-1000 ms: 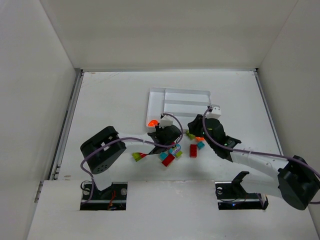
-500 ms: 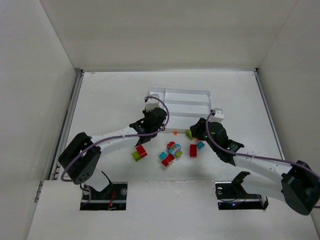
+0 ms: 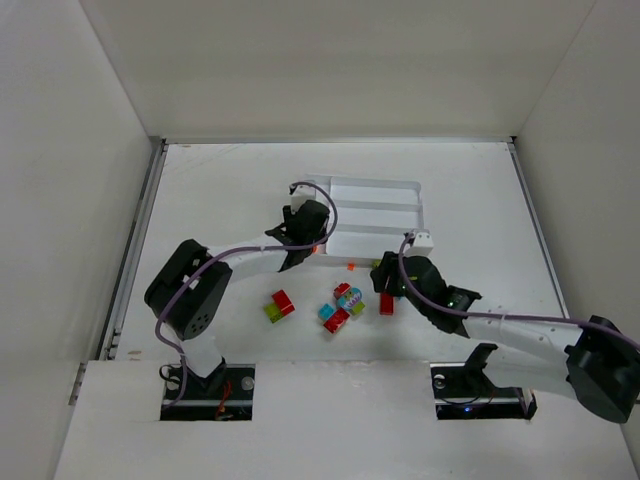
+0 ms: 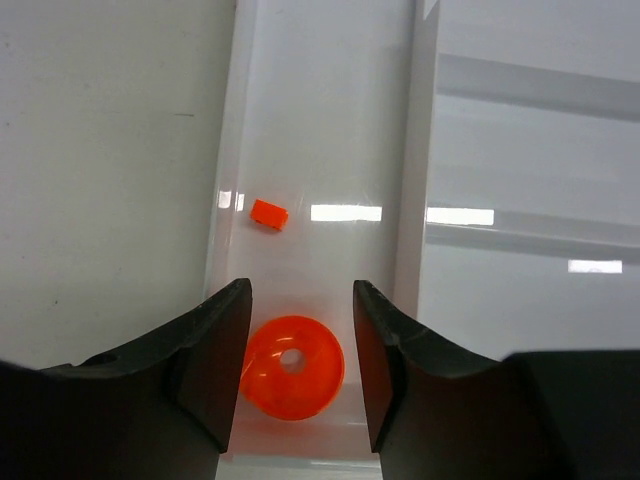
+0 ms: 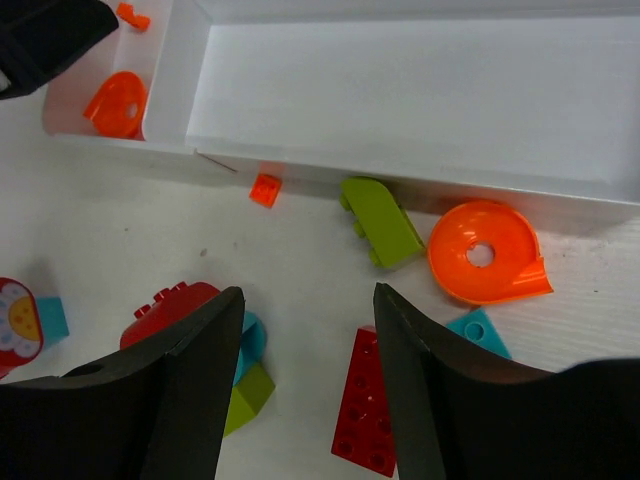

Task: Sort the legos into containers by color

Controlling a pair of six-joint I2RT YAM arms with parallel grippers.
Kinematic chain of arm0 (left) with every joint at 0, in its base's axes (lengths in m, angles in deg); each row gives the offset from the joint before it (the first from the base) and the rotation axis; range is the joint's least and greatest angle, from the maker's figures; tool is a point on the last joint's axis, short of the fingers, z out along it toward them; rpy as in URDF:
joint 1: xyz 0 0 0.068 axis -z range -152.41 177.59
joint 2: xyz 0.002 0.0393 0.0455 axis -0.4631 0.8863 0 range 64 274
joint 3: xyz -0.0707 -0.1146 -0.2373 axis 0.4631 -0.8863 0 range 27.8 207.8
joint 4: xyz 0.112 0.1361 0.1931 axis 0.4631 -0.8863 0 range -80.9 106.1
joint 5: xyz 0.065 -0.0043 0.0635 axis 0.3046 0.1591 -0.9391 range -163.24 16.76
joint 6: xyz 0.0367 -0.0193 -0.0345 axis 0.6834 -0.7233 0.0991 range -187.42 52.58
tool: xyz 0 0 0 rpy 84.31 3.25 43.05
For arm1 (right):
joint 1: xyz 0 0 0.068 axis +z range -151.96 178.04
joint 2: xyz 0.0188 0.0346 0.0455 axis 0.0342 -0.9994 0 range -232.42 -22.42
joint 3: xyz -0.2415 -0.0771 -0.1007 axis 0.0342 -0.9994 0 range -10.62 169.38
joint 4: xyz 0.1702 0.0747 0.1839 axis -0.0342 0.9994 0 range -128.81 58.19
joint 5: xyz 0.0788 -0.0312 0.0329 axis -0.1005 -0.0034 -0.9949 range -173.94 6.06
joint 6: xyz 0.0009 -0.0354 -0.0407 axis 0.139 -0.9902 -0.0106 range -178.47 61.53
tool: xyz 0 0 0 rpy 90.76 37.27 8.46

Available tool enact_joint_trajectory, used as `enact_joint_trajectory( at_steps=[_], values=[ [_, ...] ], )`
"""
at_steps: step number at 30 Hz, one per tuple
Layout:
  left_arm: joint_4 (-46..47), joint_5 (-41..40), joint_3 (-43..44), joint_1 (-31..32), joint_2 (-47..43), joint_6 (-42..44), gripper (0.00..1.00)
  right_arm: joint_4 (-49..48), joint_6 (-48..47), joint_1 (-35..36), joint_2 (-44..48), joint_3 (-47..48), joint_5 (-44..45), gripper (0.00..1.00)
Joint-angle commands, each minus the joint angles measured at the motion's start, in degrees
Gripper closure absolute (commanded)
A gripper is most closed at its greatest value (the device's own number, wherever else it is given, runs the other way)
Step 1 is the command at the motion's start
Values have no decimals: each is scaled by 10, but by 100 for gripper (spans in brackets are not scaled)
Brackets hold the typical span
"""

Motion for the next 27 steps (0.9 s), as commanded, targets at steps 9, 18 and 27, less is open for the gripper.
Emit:
enact_joint_trajectory(
  at_steps=[9, 18, 27],
  values=[
    [38, 48, -56, 14, -113, -1, 56, 24, -35, -9, -91, 69, 61, 37],
    [21, 138, -48, -9, -279, -83, 26, 19, -72, -38, -180, 107, 64, 42],
    [27, 146, -11, -24, -434, -134, 13, 13, -100, -39, -231, 138, 53, 59]
  ],
)
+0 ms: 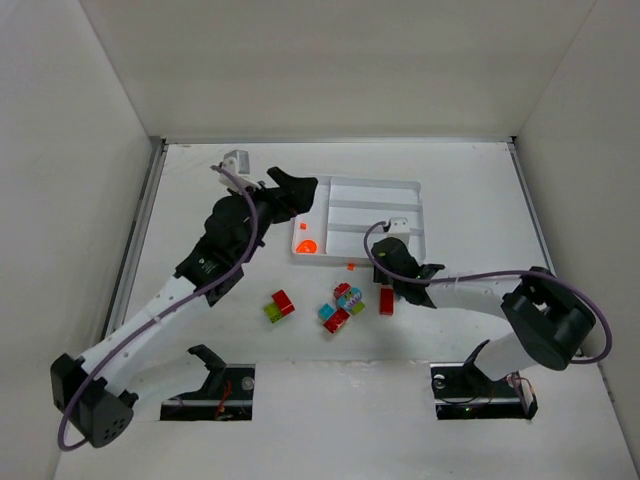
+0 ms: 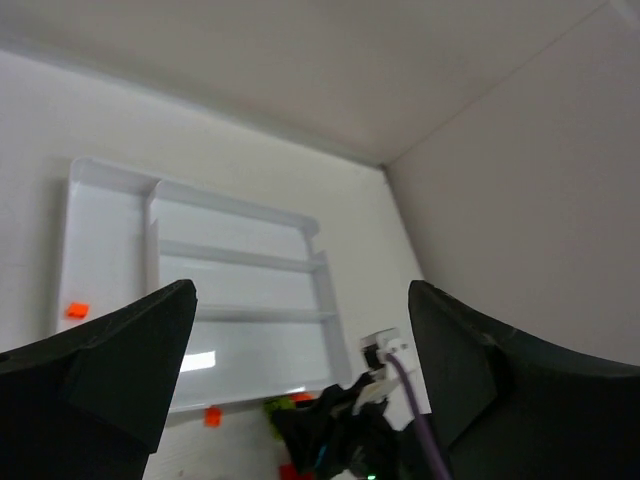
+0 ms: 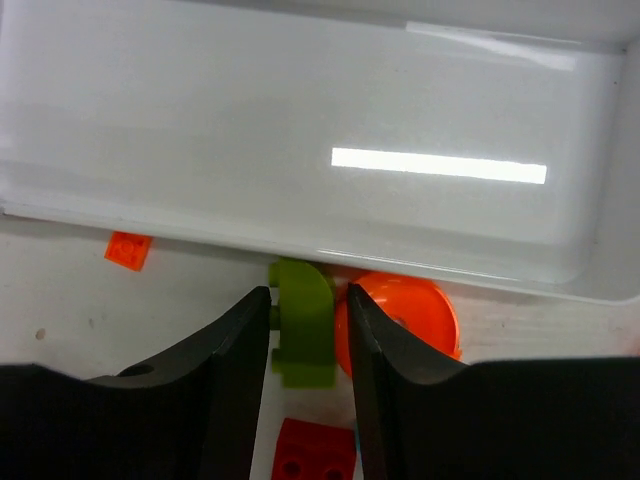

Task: Sort the legos into containers by color

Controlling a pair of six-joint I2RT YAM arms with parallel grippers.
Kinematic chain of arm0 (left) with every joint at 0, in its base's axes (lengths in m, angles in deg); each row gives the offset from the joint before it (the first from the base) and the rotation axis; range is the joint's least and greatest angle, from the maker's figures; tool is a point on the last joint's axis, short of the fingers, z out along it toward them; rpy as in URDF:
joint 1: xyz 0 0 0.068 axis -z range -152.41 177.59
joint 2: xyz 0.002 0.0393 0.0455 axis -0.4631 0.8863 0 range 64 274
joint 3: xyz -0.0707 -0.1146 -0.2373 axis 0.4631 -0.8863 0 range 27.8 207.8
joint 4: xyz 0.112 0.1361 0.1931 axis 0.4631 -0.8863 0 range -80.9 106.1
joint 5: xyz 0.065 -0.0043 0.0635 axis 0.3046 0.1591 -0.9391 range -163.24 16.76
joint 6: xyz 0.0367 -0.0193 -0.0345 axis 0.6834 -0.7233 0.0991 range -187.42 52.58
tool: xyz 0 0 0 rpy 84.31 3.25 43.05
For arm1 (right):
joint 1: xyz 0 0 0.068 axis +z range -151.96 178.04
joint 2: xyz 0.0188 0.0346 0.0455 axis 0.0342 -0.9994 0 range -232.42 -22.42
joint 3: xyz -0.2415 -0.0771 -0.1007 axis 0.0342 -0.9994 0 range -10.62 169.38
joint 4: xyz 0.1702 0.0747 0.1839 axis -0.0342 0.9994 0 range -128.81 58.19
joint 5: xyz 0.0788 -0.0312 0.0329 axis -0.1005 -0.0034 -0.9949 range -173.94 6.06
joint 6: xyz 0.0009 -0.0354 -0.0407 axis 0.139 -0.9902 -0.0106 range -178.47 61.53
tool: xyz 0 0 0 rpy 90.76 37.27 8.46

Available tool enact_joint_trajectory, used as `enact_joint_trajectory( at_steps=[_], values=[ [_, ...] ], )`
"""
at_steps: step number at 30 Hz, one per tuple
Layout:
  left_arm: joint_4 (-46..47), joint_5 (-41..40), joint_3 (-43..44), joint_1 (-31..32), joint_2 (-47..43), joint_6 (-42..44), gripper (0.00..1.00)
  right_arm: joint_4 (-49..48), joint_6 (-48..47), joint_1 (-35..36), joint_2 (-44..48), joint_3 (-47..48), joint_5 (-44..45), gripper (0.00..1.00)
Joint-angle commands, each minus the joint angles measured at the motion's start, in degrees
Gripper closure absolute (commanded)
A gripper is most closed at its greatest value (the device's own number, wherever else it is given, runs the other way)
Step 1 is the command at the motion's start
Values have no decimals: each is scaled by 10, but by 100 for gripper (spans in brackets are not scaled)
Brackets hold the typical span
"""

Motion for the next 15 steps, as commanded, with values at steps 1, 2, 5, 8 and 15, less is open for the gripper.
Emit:
enact_joint_trajectory(
  at_steps=[1, 2, 5, 8, 15],
  values=[
    [17, -4, 18, -4, -53, -30, 5, -18, -15, -2, -11, 28, 7, 62],
    [21, -9, 13, -6, -67, -32, 0, -19, -14, -2, -14, 29, 6, 67],
    [38, -11, -1, -18, -96, -41, 0, -14, -10, -2, -14, 31, 9, 76],
    [45, -1, -1, -31, -101, -56, 0, -5, -5, -2, 11, 29, 11, 79],
    [47, 45, -9, -62, -69, -84, 0, 37, 15, 10, 103, 28, 4, 79]
  ],
)
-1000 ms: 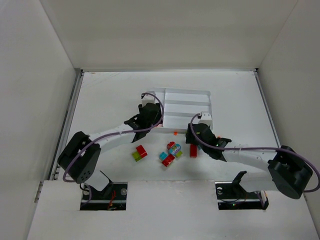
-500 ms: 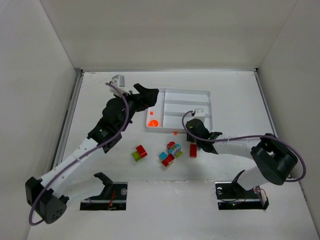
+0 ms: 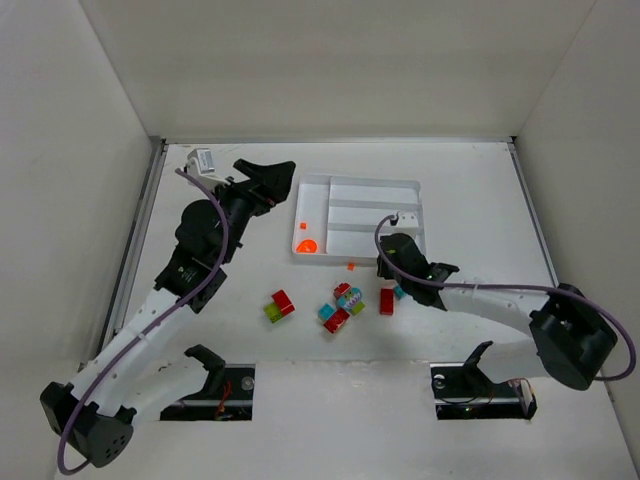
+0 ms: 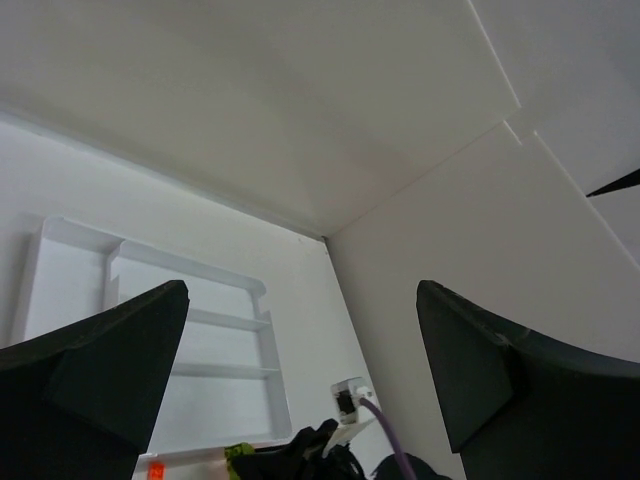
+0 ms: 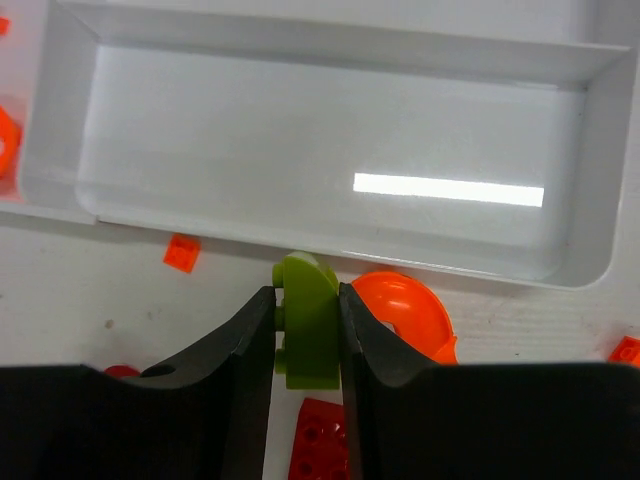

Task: Sort the legos into containers by color

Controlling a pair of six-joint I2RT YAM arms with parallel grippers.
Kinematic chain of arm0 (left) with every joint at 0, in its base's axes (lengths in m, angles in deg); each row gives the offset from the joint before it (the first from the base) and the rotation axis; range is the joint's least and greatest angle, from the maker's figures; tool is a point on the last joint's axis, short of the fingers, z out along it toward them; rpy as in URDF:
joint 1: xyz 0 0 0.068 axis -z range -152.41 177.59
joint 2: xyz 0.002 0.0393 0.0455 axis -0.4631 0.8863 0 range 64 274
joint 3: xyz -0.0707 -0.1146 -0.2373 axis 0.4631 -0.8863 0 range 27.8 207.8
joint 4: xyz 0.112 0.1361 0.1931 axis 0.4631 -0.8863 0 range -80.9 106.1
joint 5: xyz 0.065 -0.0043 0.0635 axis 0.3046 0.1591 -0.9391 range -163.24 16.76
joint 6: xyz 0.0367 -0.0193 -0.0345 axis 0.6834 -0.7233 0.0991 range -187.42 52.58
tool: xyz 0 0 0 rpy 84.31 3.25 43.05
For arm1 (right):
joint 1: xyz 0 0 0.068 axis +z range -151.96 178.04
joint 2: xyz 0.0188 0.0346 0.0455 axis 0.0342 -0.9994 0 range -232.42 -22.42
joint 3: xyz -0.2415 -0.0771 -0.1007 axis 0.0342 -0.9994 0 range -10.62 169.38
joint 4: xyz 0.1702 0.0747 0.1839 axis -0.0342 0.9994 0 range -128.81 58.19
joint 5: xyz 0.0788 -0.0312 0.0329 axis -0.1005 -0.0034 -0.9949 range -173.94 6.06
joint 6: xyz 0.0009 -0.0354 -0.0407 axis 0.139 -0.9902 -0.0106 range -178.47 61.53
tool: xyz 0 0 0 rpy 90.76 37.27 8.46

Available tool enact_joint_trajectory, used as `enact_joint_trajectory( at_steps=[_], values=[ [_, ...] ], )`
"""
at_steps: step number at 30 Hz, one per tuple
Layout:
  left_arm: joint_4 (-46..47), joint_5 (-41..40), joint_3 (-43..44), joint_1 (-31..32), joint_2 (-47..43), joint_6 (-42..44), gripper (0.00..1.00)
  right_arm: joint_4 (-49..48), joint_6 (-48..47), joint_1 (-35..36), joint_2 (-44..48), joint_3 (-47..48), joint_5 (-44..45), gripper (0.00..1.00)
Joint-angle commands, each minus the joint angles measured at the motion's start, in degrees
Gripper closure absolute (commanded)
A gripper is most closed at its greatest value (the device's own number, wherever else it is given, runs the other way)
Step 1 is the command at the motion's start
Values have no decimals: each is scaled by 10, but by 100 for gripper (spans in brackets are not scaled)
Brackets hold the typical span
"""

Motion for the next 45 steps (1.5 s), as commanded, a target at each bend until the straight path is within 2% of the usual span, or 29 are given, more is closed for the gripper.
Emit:
enact_joint_trajectory(
  at_steps=[1, 5, 10, 14, 18, 24, 30, 33, 36, 39, 43, 45],
  values=[
    [24, 41, -11, -20, 10, -30, 0, 9, 11, 8, 52, 17, 4, 79],
    [54, 69, -25, -36, 12, -58, 0, 10, 15, 8, 79, 29, -16, 79],
    [56, 74, -23, -6, 10, -39, 0, -15, 10, 4, 55, 47, -38, 79],
    [43, 32, -74, -21, -25, -26, 0, -42, 8, 3, 17, 66, -50, 79],
    [22, 41, -127, -32, -21, -35, 0, -46, 14, 3, -4, 80, -48, 79],
    [20, 44, -205, 9, -5, -10, 0, -46, 34, 8, -17, 39, -43, 78],
    [21, 26, -237, 36, 1, 8, 0, -41, 68, 31, -39, -6, -45, 76],
    [19, 13, -232, 53, 12, 20, 0, -40, 72, 39, -35, -9, -41, 70],
    [20, 1, -228, 72, 23, 37, 0, -40, 63, 39, -40, -3, -38, 52],
    [18, -14, -224, 83, 30, 44, 0, -39, 54, 39, -44, 5, -38, 43],
    [18, -19, -228, 84, 29, 49, 0, -23, 35, 39, -44, 16, -27, 41],
    [18, -21, -232, 82, 28, 48, 0, -16, 34, 39, -45, 22, -26, 45]
  ],
)
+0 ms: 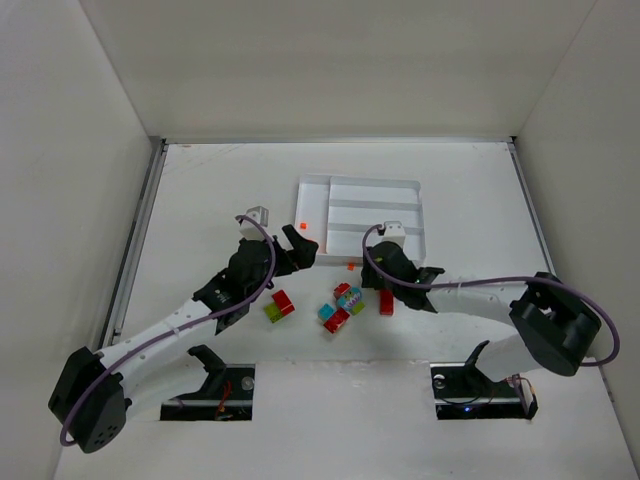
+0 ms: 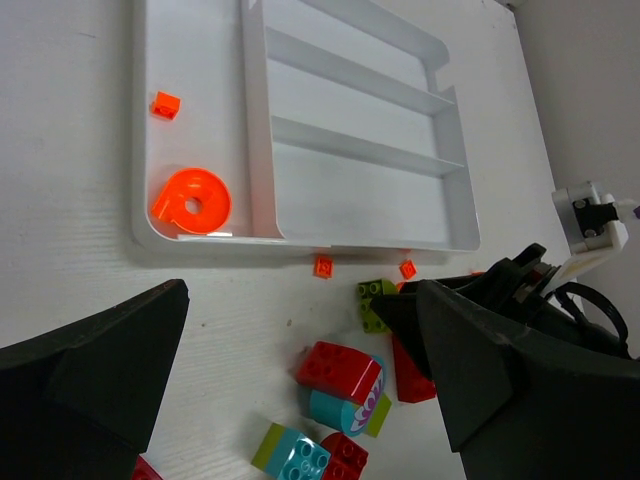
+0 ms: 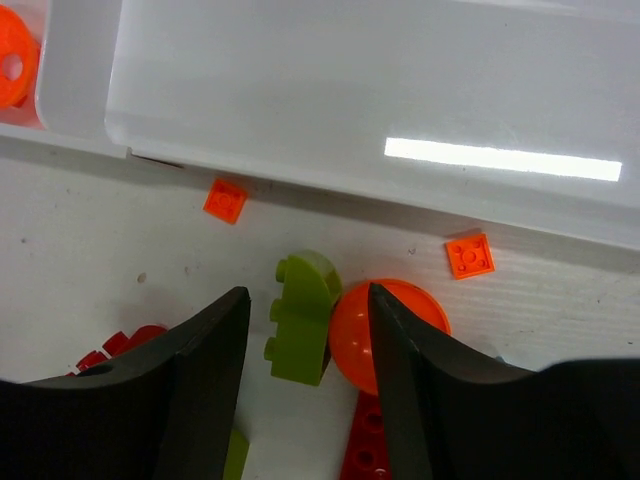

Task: Sort the legos into containers by color

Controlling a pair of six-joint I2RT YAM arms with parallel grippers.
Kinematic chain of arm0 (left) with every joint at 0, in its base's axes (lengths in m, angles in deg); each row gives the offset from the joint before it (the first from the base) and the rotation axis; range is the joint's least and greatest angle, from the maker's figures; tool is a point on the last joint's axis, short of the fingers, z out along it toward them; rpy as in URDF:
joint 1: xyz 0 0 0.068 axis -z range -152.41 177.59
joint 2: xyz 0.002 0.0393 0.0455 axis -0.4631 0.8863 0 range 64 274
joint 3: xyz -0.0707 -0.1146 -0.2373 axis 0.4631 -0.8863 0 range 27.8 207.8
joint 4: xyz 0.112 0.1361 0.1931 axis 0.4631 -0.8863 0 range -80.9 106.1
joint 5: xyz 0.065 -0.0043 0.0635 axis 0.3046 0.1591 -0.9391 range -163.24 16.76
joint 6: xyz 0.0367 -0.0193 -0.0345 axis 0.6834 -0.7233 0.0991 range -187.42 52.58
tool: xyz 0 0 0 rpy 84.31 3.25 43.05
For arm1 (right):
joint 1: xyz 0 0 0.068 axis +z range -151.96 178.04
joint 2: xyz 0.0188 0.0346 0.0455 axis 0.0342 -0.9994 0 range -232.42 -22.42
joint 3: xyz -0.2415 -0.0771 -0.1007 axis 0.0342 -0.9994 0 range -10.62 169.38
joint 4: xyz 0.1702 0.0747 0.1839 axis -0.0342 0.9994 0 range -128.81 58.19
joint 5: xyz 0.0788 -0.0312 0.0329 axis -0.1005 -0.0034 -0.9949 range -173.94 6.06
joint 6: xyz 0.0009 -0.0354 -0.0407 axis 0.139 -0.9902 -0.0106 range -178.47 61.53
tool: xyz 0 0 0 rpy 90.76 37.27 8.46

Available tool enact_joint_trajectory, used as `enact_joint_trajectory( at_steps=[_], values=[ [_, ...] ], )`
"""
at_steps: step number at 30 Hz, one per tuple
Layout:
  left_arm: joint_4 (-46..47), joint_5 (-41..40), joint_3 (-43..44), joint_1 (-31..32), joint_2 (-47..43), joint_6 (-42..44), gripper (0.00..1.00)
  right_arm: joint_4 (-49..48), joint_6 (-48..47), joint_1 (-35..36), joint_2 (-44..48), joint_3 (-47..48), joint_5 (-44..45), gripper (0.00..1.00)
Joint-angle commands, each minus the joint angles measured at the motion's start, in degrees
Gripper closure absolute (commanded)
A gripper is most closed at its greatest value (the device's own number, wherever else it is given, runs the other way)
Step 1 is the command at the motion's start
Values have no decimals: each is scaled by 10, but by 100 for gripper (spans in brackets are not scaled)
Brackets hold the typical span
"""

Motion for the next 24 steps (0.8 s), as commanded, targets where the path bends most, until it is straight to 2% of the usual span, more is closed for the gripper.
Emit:
enact_joint_trajectory(
  at_steps=[1, 10, 13, 19, 24],
  values=[
    [20, -15, 3, -1, -5, 12, 0, 5, -12, 5, -4, 29, 15, 47],
    [23, -15, -5, -5, -13, 15, 0, 20, -15, 8, -41, 52, 11, 69],
    [21, -15, -7, -10, -19, 15, 0, 37, -11, 8, -27, 57, 21, 81],
    [20, -16, -9, -17, -26, 26, 0, 28, -20, 16, 70, 71, 29, 81],
    [19, -16, -7, -5, -12, 33, 0, -31, -35, -25, 18, 118, -25, 80]
  ],
)
